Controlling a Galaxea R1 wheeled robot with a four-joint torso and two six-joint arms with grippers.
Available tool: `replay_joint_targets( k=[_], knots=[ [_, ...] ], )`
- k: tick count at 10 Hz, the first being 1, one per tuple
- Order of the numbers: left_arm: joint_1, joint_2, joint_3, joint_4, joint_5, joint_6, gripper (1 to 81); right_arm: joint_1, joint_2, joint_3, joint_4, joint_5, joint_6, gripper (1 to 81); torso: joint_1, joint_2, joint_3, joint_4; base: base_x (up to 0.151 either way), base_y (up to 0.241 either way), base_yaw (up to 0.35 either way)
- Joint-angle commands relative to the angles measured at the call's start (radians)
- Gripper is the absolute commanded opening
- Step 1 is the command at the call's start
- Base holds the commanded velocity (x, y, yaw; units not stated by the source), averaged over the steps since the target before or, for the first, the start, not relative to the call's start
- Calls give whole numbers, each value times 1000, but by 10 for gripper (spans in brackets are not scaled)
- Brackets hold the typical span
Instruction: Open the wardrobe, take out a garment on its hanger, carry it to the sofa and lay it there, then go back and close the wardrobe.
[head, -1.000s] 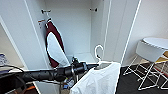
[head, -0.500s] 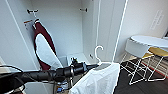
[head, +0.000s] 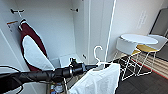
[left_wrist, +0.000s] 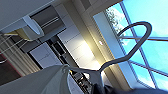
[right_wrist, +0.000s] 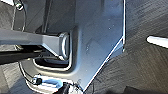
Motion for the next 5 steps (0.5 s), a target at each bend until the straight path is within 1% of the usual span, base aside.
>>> replay_joint_targets(
  k=[1, 5],
  knots=[
    [-150, -2, 38, 27, -49, 5, 10, 4, -97, 131, 2, -65, 5, 811, 0, 0, 0, 0, 0, 0, -235],
    [-150, 3, 40, 32, -49, 5, 10, -1, -84, 109, 1, -60, 5, 811, 0, 0, 0, 0, 0, 0, -236]
  ],
)
